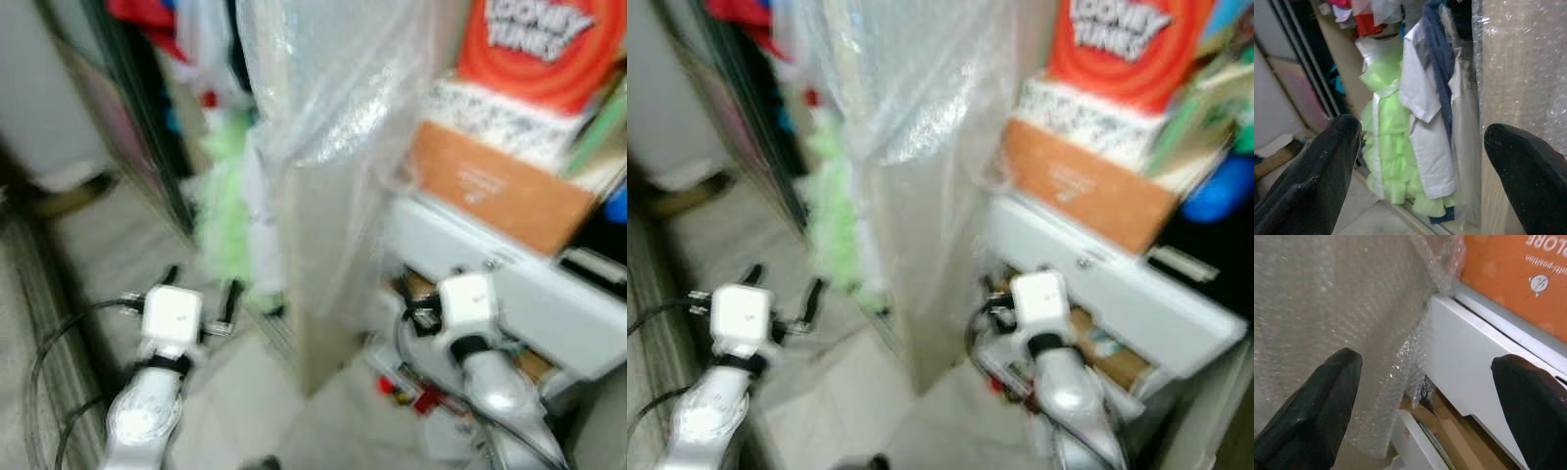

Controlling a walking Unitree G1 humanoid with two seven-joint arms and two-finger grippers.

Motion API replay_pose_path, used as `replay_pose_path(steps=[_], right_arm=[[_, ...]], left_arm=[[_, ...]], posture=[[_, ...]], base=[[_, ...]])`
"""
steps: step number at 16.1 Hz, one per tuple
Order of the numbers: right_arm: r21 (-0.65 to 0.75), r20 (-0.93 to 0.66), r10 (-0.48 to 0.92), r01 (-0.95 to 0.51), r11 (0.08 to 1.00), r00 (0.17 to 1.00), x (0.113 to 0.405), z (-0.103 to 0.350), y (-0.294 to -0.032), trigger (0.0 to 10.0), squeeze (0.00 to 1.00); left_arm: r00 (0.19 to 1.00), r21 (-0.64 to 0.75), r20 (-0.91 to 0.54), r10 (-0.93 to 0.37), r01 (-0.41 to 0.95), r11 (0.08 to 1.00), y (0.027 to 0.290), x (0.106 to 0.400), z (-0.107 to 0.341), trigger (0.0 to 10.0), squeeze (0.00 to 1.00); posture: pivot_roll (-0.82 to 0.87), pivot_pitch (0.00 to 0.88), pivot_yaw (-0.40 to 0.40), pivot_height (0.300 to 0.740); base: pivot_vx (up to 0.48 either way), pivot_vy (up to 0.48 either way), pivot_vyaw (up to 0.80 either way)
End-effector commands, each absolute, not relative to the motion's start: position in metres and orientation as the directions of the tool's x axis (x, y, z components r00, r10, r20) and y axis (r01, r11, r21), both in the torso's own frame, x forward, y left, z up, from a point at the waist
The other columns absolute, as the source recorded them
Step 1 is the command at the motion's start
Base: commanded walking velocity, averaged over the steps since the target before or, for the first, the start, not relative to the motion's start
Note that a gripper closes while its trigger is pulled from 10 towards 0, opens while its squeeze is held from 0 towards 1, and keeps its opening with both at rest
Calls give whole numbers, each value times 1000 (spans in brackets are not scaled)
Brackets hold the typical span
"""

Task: Clean up the room

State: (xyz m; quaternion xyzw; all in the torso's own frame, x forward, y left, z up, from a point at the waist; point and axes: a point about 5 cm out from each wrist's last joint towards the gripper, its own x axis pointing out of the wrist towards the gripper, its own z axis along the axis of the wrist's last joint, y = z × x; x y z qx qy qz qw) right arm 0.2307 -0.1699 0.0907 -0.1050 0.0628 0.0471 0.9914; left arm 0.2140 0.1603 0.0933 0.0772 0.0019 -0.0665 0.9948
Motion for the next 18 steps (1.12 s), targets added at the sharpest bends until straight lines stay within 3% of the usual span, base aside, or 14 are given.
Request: replay_pose_path(steps=[1, 5, 18], right_arm=[[-191, -124, 105, -128, 973, 987, 229, 95, -167, 10000, 0], [-234, -176, 110, -151, 960, 978, 199, 89, -186, 10000, 0], [-208, -158, 167, -199, 958, 973, 210, 92, -175, 10000, 0]], left_arm=[[994, 182, -5, -106, 106, 978, 169, 214, 97, 10000, 0], [999, 218, 8, -43, 40, 975, 177, 214, 98, 10000, 0], [1000, 244, -7, -20, 22, 970, 170, 223, 95, 10000, 0]], posture=[[62, 0, -14, 740], [56, 0, -15, 740], [55, 0, -17, 740]], base=[[0, 0, 800], [0, 0, 800], [0, 0, 793]])
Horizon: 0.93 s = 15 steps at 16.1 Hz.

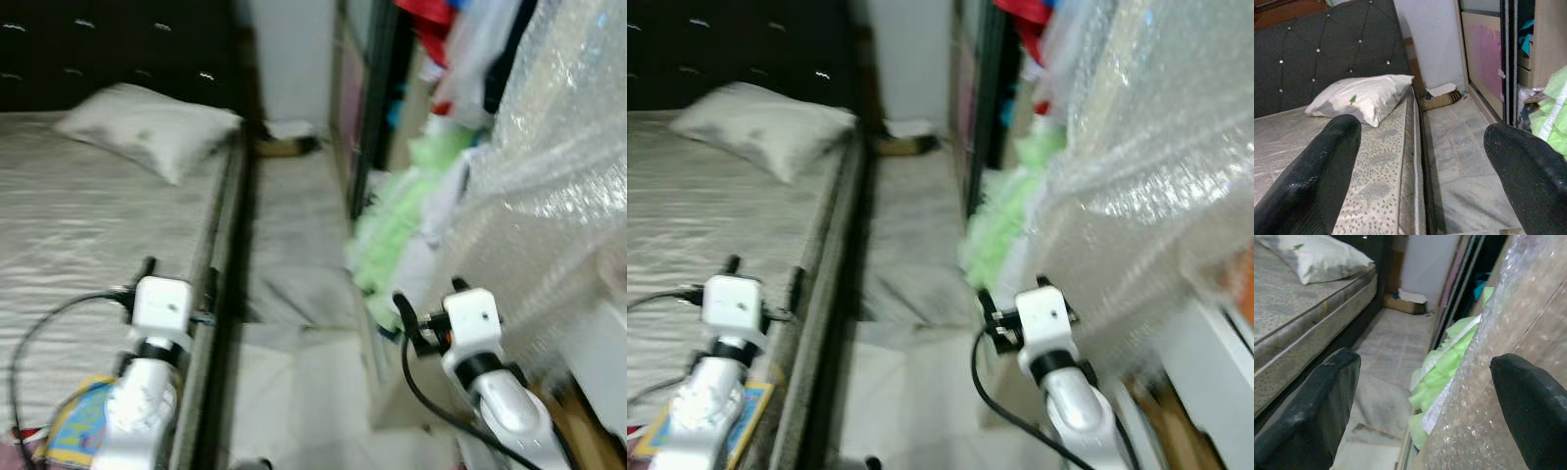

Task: Clean up the room

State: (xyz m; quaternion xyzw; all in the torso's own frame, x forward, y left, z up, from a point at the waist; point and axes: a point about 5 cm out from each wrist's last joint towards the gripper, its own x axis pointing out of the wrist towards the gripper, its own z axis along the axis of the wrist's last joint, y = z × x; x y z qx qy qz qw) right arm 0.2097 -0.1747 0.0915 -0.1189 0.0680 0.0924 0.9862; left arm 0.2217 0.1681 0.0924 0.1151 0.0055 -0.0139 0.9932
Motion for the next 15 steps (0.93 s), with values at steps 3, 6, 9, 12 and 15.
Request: replay_pose_path(steps=[3, 6, 9, 12, 15], right_arm=[[-205, -167, 174, -207, 957, 970, 209, 91, -175, 10000, 0], [-202, -168, 179, -212, 956, 969, 208, 94, -172, 10000, 0], [-195, -163, 199, -230, 953, 966, 207, 100, -168, 10000, 0], [-197, -168, 195, -227, 954, 966, 208, 101, -168, 10000, 0], [-199, -179, 193, -228, 953, 965, 208, 95, -169, 10000, 0]], left_arm=[[1000, 246, -10, -28, 30, 969, 169, 223, 95, 10000, 0], [999, 243, -14, -33, 35, 969, 168, 223, 94, 10000, 0], [999, 242, -18, -35, 38, 969, 167, 223, 94, 10000, 0], [999, 244, -22, -37, 41, 969, 167, 223, 93, 10000, 0], [999, 246, -27, -47, 52, 968, 166, 223, 93, 10000, 0]], posture=[[52, 0, -18, 740], [51, 0, -21, 740], [51, 0, -22, 740], [51, 0, -21, 740], [48, 0, -17, 740]], base=[[0, 0, 665], [0, 0, 592], [0, 0, 523], [0, 0, 610], [0, 0, 800]])
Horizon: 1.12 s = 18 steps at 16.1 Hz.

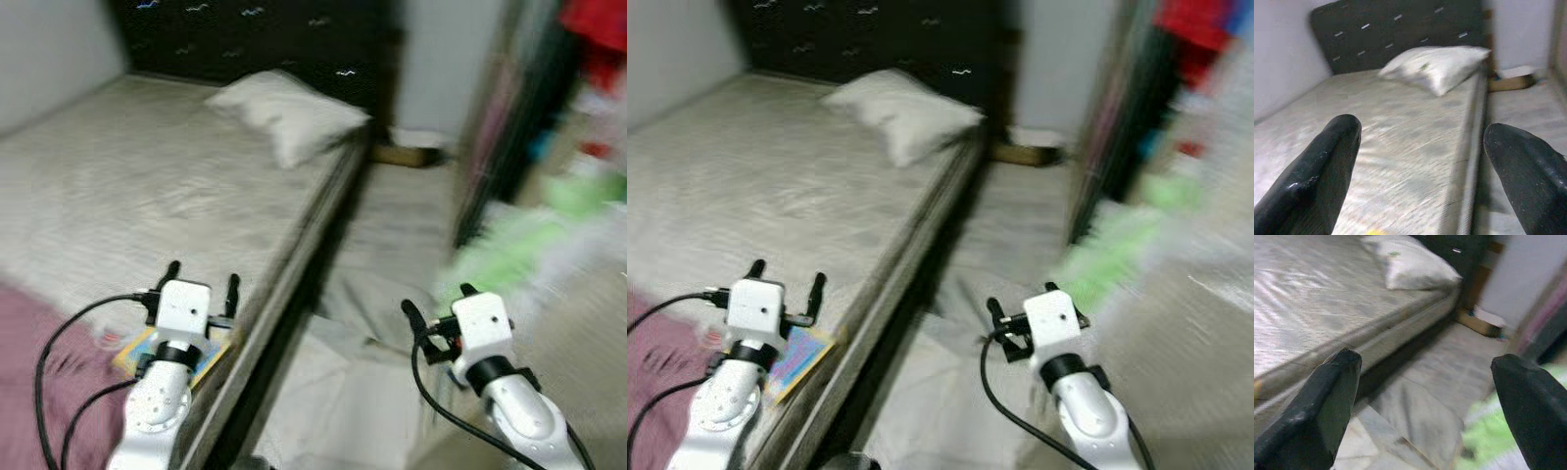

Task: Clean up the room

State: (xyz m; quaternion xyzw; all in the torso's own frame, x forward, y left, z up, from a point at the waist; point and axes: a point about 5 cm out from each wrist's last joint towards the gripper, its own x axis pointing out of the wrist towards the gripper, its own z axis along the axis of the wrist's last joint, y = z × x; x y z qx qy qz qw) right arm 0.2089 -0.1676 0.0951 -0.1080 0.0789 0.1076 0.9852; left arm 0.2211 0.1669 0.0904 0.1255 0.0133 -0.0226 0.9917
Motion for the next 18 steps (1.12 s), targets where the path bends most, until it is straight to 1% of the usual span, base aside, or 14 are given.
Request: replay_pose_path(steps=[1, 12, 18], right_arm=[[-199, -182, 191, -227, 953, 964, 210, 92, -169, 10000, 0], [-198, -153, 201, -229, 953, 968, 228, 86, -165, 10000, 0], [-172, -72, 207, -217, 961, 976, 263, 92, -154, 10000, 0]], left_arm=[[998, 247, -27, -48, 53, 968, 166, 223, 93, 10000, 0], [999, 250, -1, -47, 46, 967, 165, 235, 96, 10000, 0], [999, 225, 34, -17, 9, 974, 165, 258, 100, 10000, 0]], posture=[[48, 0, -18, 740], [58, 0, -14, 740], [55, 0, -9, 740]], base=[[0, 0, 800], [0, 0, 800], [0, 0, 800]])
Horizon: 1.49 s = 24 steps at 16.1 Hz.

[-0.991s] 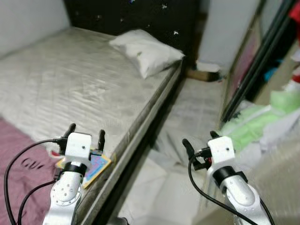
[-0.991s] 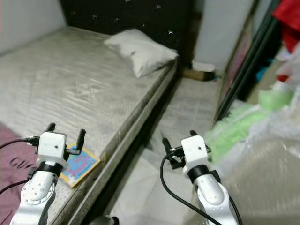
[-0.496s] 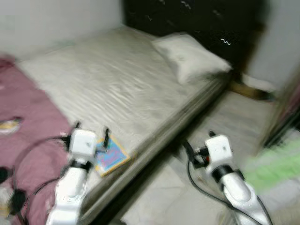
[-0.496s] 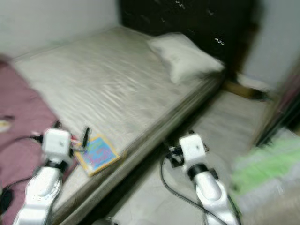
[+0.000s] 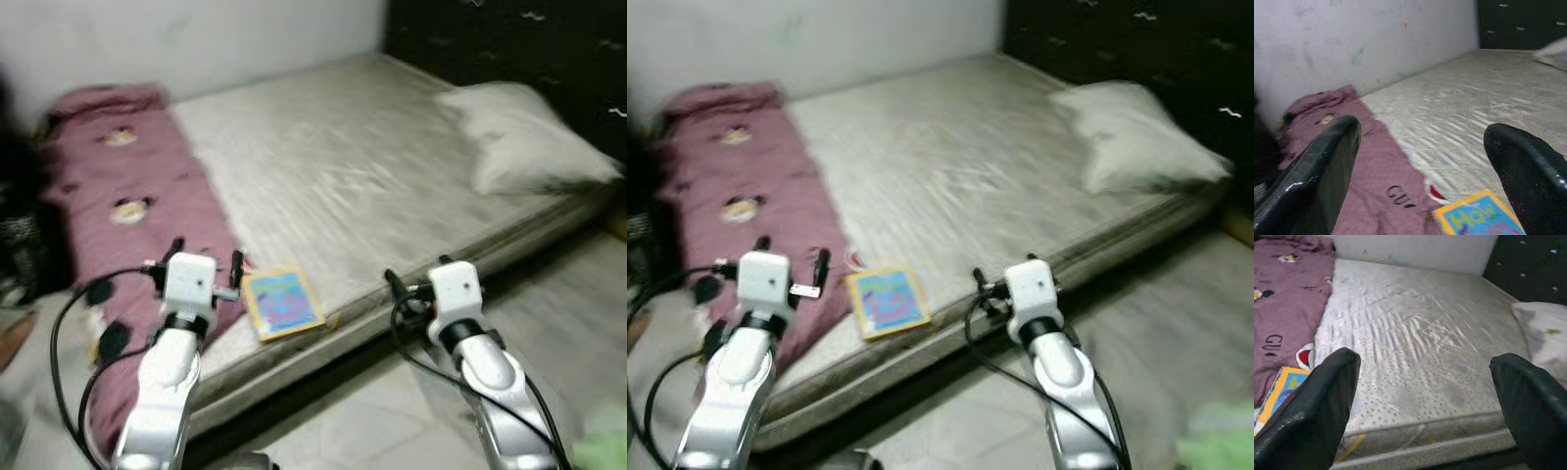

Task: Clean up the room

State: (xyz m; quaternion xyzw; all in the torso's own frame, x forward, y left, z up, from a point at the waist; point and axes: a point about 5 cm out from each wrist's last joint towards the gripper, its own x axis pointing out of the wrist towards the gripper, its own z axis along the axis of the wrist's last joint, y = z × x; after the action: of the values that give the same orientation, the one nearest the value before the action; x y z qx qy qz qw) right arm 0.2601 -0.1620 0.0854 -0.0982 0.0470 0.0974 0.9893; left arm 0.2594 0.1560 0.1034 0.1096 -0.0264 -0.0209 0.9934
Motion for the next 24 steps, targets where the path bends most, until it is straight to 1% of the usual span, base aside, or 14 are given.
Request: replay_pose_path(steps=[1, 4, 6, 8, 10, 12, 16, 18, 19, 24], right_arm=[[-167, -50, 209, -214, 962, 977, 272, 96, -149, 10000, 0], [-152, 5, 215, -212, 965, 977, 299, 106, -136, 10000, 0], [-144, 31, 184, -178, 973, 982, 312, 109, -134, 10000, 0], [-132, 45, 167, -160, 978, 985, 321, 112, -132, 10000, 0], [-134, 49, 177, -169, 976, 983, 324, 112, -130, 10000, 0], [-144, 55, 210, -200, 969, 976, 324, 112, -126, 10000, 0], [-118, 70, 223, -214, 970, 972, 322, 114, -122, 10000, 0], [-125, 85, 233, -222, 967, 969, 318, 117, -119, 10000, 0], [-126, 90, 236, -224, 966, 968, 317, 118, -119, 10000, 0], [-111, 83, 213, -203, 973, 974, 310, 112, -122, 10000, 0]], left_arm=[[999, 218, 43, -13, 4, 976, 165, 263, 101, 10000, 0], [998, 197, 64, -6, -7, 980, 165, 278, 106, 10000, 0], [997, 187, 73, 4, -18, 982, 167, 288, 108, 10000, 0], [996, 168, 84, 8, -22, 986, 165, 296, 112, 10000, 0], [995, 164, 104, 5, -22, 986, 164, 299, 116, 10000, 0], [994, 129, 104, 24, -38, 991, 163, 297, 116, 10000, 0], [995, 100, 100, -3, -7, 995, 157, 295, 113, 10000, 0], [995, 91, 96, -21, 13, 996, 156, 291, 112, 10000, 0], [994, 108, 96, -44, 34, 994, 155, 289, 110, 10000, 0], [996, 104, 81, -36, 28, 994, 158, 283, 105, 10000, 0]], posture=[[52, 0, -6, 740], [43, 0, 6, 740], [31, 0, 29, 740], [33, 0, 28, 740], [43, 0, 13, 740], [48, 0, -4, 740], [41, 0, -23, 740], [42, 0, -27, 740], [43, 0, -30, 740], [48, 0, -26, 740]], base=[[0, 0, 800], [0, 0, 800], [0, 0, 800], [0, 0, 800], [0, 0, 800], [0, 0, 800], [0, 0, 722], [0, 0, 0], [0, 0, 0], [0, 0, 0]])
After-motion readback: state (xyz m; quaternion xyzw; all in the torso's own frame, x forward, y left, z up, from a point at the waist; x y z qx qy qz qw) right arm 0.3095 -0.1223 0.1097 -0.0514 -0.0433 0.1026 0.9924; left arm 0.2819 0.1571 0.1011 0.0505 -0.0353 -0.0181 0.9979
